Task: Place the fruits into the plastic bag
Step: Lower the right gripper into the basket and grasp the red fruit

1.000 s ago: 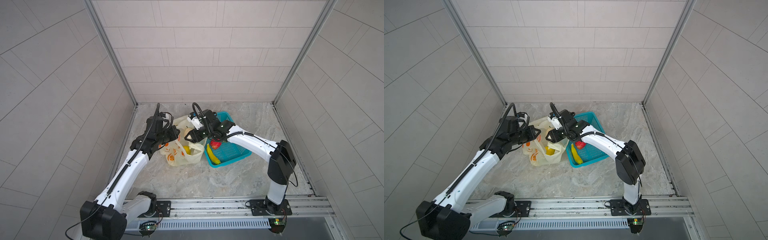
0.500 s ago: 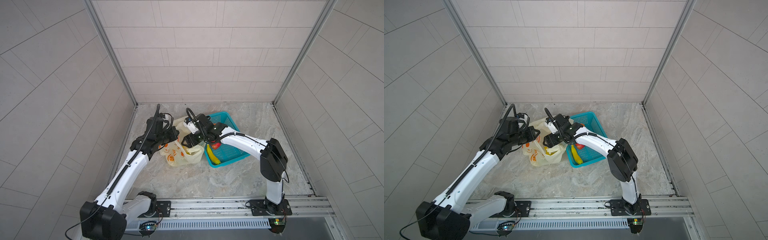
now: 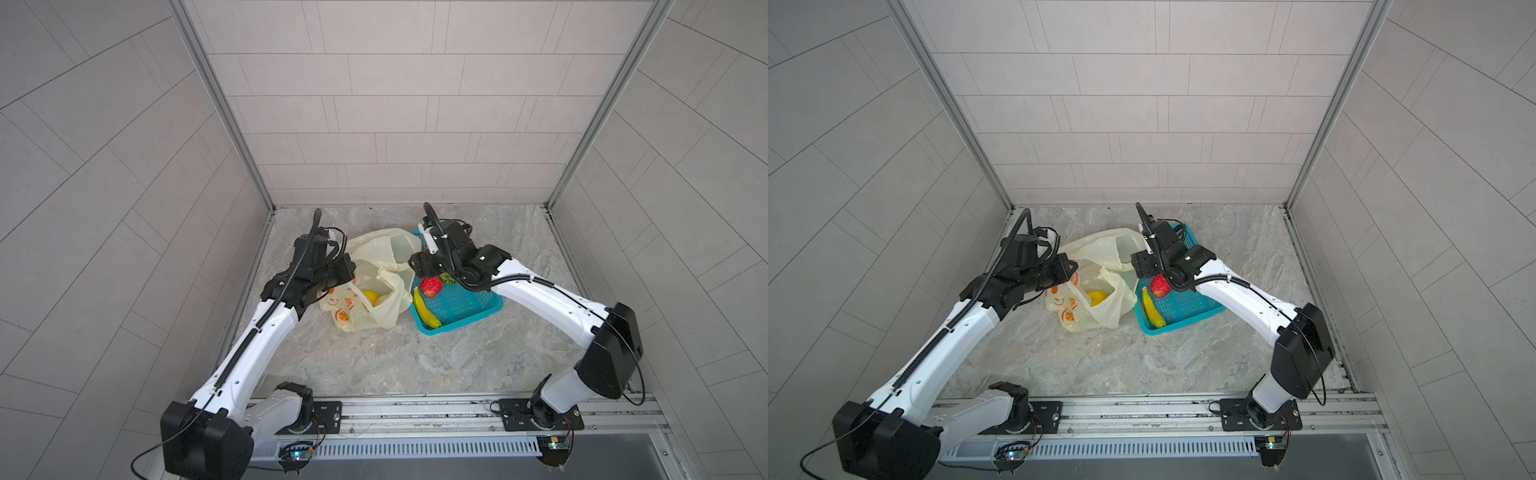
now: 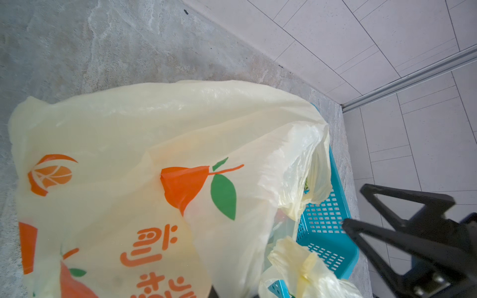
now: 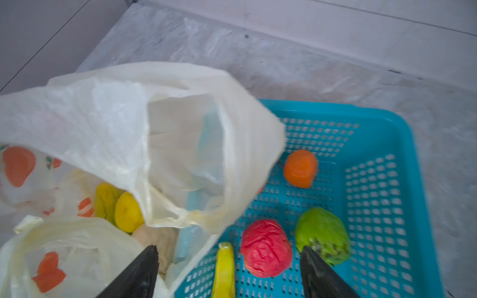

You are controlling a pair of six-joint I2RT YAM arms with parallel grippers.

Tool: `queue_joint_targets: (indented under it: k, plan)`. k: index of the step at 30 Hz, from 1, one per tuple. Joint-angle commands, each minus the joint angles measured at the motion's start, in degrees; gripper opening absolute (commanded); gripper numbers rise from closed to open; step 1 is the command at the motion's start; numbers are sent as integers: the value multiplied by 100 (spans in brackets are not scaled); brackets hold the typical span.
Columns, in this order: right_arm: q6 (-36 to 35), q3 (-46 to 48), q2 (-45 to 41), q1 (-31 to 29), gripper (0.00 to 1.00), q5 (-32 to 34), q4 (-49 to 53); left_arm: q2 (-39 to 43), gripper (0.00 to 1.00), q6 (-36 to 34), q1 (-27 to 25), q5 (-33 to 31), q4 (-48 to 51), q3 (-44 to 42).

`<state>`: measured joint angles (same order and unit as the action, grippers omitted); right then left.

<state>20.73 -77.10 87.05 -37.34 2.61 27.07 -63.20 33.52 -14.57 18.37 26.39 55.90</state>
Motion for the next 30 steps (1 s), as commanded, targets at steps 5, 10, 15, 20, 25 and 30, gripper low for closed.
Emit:
queue_joint_targets:
  k: [5,10,15,20,25,30]
  plan:
    - [1139,1228,-509,1163,81,-417,-412,-60,0,-92,24,9,-150,-43]
    - [1255,1256,61,1135,80,-1153,-351,-88,0,-16,24,47,-187,-49]
    - [1351,921,846,1082,79,-1767,51,-64,0,-14,23,43,-161,-62]
    - [1729,923,1340,1007,78,-1922,-269,-78,0,-39,23,39,-152,-53]
    - [1776,718,1653,939,80,-1785,-312,-72,0,-51,24,42,-152,-65]
    - [1894,521,2019,939,80,-1780,-350,-87,0,-91,23,22,-143,-65]
